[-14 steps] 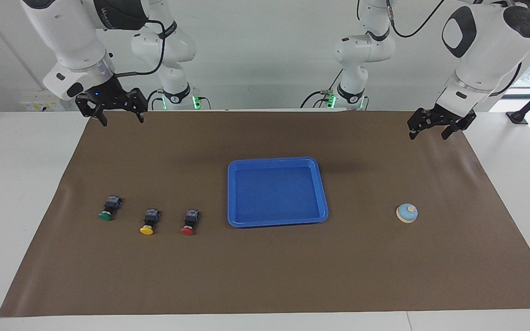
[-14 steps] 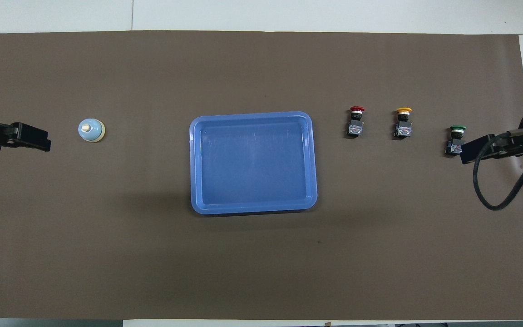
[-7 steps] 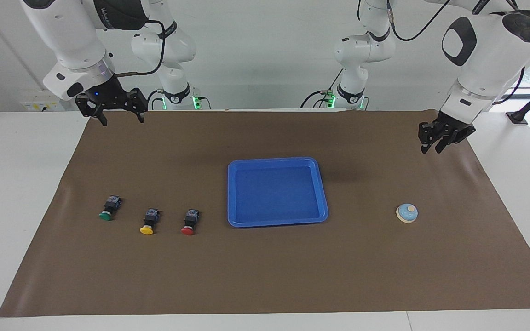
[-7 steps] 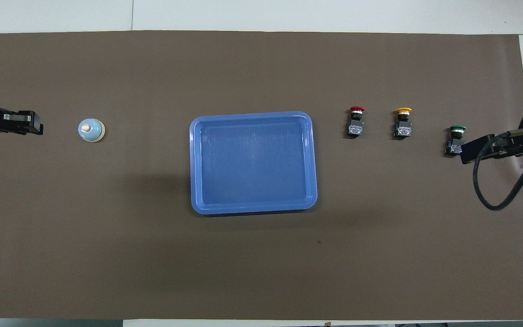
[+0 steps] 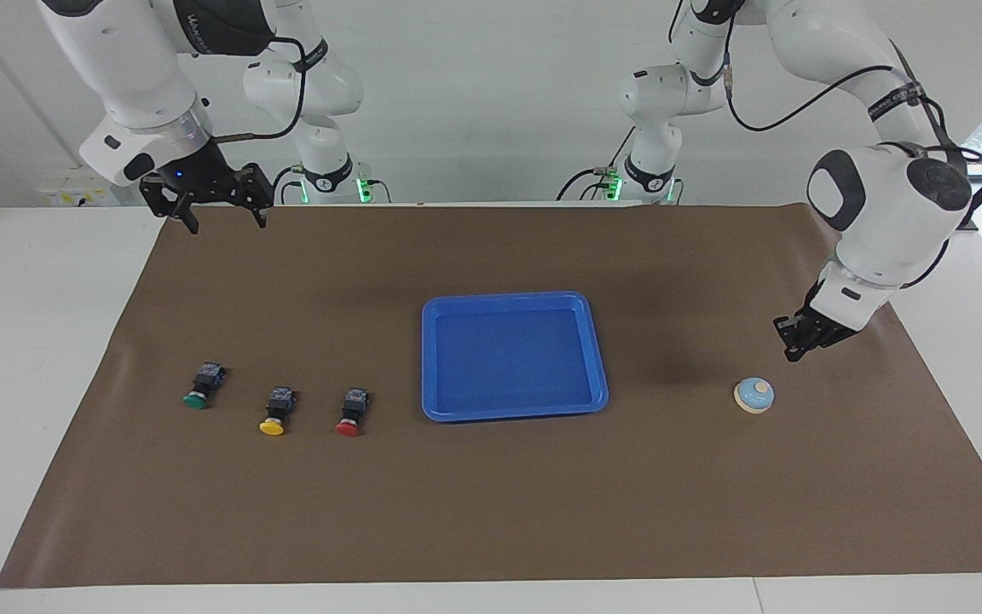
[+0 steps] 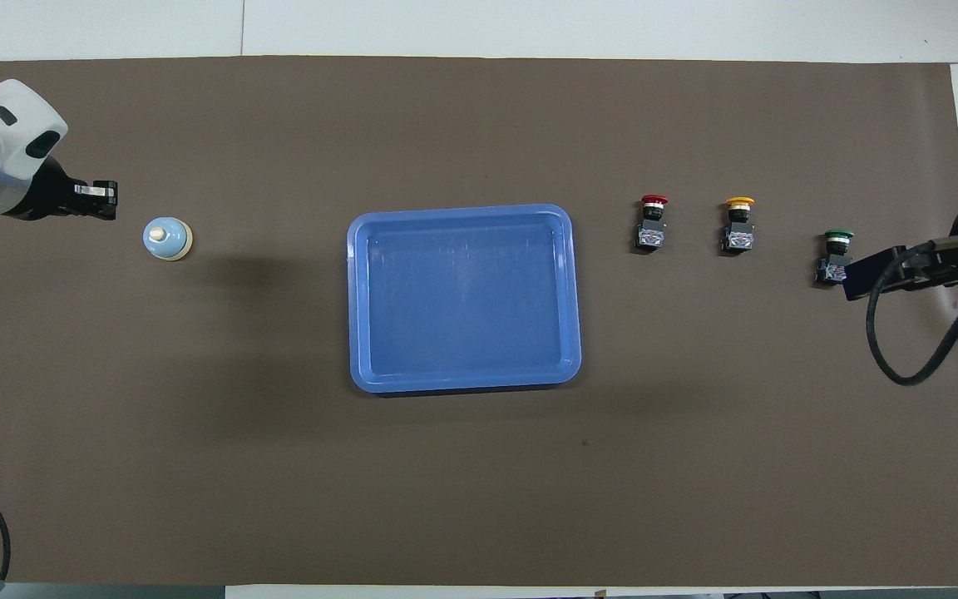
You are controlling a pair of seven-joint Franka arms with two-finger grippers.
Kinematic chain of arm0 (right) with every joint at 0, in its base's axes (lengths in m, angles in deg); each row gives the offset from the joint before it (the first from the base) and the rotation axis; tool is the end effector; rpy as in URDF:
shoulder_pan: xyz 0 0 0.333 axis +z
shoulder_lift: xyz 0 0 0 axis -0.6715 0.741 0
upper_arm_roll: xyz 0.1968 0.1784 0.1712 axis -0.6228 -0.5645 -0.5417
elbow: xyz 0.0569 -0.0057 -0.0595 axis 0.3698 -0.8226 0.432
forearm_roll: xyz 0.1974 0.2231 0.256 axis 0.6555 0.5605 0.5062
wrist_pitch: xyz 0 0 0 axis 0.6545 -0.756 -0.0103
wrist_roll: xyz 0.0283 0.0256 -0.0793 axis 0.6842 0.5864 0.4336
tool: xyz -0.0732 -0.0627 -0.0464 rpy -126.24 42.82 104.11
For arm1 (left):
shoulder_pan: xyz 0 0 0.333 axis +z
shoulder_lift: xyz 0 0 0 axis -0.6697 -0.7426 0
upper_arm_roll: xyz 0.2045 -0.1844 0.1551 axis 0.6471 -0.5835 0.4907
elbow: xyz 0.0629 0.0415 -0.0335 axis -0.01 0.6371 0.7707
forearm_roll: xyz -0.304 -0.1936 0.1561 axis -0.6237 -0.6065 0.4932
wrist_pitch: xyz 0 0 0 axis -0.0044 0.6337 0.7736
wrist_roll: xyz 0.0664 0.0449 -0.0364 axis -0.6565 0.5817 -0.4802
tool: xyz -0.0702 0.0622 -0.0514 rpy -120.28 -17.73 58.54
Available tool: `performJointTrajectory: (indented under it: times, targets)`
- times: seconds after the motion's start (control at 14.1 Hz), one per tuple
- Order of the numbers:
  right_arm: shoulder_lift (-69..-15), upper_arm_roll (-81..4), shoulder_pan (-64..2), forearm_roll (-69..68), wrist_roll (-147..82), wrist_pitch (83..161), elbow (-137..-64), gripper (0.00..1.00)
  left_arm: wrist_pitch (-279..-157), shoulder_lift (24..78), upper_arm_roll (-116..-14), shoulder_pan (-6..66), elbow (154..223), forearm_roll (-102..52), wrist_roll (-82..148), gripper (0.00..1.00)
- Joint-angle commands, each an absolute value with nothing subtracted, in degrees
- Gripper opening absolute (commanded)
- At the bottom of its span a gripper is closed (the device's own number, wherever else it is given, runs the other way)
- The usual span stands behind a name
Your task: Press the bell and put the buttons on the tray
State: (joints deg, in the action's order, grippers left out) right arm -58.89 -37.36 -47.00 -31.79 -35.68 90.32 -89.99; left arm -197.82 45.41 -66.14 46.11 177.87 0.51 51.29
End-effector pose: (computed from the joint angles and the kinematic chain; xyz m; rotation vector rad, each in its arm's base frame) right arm 0.5360 0.0140 0.6116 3.1144 0.1708 -0.1500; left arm 0.6418 0.0048 0.4344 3.1241 -0.0708 0.1118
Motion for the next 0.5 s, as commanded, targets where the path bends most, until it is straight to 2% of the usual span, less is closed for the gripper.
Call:
performJointTrajectory:
  times: [0.0,0.43]
  targets:
    - [-59.1,-38.3,-48.3,-30.9,-34.8,90.1,-90.0,1.0,-201.3,43.5,-66.2,46.4,178.9,0.2,51.3,0.0]
    - [-59.1,-38.3,-48.3,-30.9,-34.8,90.1,-90.0,1.0,-204.9,41.0,-66.2,46.5,180.7,0.3,51.3,0.0]
